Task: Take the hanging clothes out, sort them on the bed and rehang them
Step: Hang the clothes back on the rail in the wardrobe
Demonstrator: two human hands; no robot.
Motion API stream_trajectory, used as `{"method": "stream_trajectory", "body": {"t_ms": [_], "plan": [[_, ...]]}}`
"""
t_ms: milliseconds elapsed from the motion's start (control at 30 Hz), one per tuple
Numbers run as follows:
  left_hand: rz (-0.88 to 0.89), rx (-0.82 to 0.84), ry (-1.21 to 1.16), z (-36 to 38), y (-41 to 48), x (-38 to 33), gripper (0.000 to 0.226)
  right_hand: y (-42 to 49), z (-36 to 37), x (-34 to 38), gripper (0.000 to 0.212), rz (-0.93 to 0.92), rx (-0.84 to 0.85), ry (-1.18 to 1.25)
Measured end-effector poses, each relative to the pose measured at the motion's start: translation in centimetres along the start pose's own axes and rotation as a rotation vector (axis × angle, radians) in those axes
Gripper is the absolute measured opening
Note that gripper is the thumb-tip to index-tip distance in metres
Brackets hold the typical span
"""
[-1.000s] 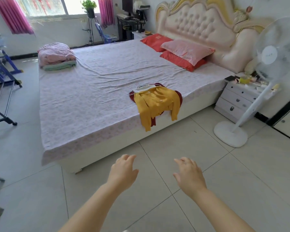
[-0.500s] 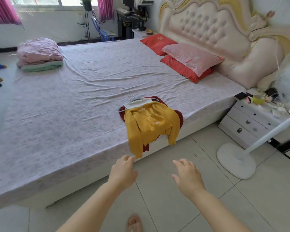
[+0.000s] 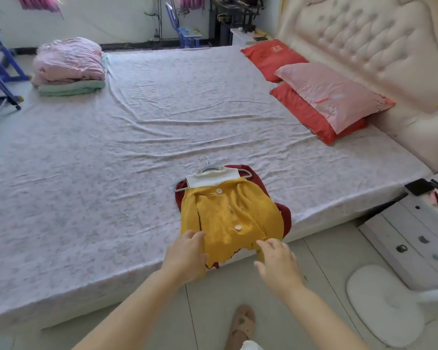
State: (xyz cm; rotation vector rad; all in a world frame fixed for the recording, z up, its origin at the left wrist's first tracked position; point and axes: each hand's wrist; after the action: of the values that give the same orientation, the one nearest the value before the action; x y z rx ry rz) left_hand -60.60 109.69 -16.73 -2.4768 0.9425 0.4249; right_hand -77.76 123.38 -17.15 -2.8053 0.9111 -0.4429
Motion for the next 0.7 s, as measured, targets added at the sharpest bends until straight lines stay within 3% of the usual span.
{"method": "stream_trajectory", "body": {"t_ms": [467, 700], "plan": [[-0.244, -0.061, -0.088, -2.3, 14.5, -1.8, 0.057, 20.7, -3.5, -1.5, 0.049, -0.229, 0.153, -0.034], [-0.243, -0.037, -0.12, -3.1, 21.1, 1.2, 0.056, 28.9, -2.3, -0.3, 0.05, -0.184, 0.219, -0.058]]}}
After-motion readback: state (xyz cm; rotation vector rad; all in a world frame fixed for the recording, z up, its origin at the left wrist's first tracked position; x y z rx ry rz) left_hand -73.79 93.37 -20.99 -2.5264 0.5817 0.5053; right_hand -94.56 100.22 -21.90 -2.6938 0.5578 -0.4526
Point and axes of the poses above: each hand's wrist, its own y-axis towards the middle knuckle, its own z-axis out of the palm, x = y × z, and after that the axes turned 6 degrees about z, right-handed
